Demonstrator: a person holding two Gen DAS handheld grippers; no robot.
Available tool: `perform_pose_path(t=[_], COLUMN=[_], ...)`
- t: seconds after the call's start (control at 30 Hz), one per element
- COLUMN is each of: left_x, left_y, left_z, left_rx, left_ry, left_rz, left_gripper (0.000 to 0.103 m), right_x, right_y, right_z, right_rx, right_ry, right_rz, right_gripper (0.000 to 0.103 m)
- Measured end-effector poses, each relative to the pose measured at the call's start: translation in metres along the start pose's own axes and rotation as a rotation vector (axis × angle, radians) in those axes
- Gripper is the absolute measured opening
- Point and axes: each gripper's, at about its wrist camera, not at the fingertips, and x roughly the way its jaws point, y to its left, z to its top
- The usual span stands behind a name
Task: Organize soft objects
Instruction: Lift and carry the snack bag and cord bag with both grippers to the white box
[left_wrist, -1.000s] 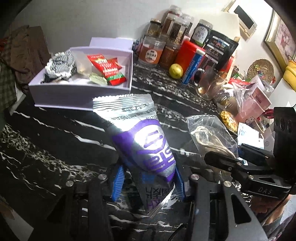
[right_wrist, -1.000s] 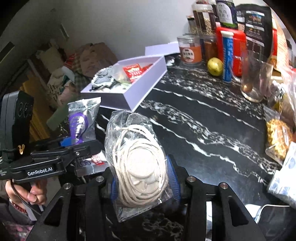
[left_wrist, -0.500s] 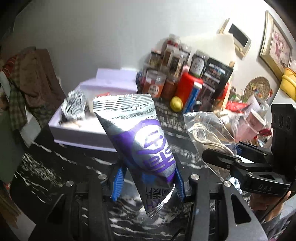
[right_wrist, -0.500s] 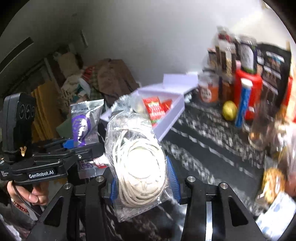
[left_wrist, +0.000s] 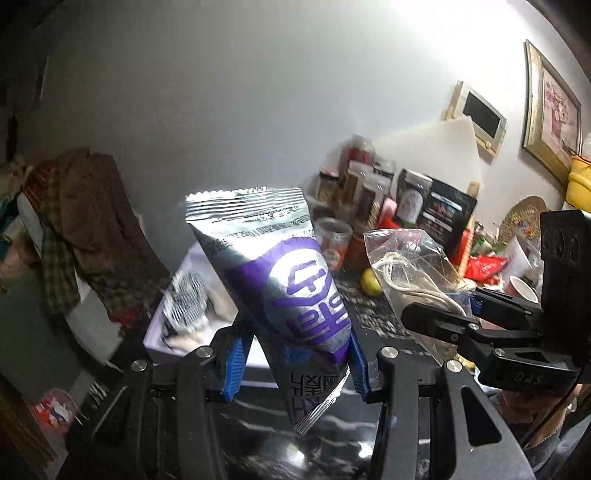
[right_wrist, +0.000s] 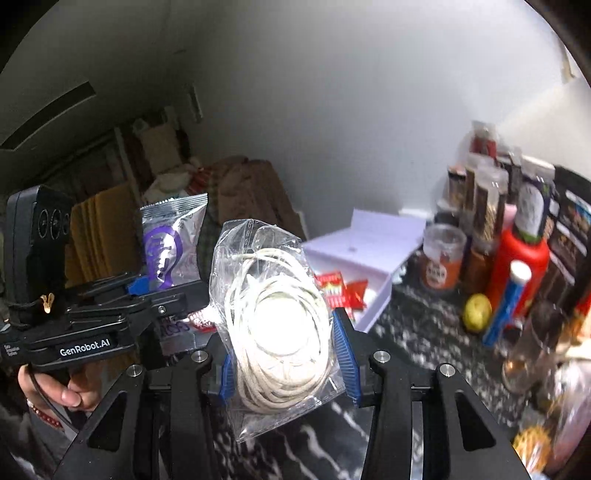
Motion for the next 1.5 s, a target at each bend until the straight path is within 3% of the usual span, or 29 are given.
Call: perform_pose_path(t=[0.67, 1.13, 1.5], left_x=[0.043, 0.117, 0.172], left_y=[0.061, 0.090, 0.097], left_z=[0.066, 0.061, 0.042], left_rx=[0.025, -0.005, 0.013], left_ry=[-0.044, 0.086, 0.214], left_rz=[0.117, 0.143, 0.135], left_gripper=[0.046, 0.046, 0.046], right_x=[0.083, 0.161, 0.197], right_y=[-0.014, -0.036, -0.048], right_z=[0.070, 0.066, 0.055], right_rx=[-0.011, 0.001, 0.027], right_ry=[-0.044, 0.065, 0.157], right_rz=[0.050, 0.063, 0.044], right_gripper=[0.044, 0.044, 0.044])
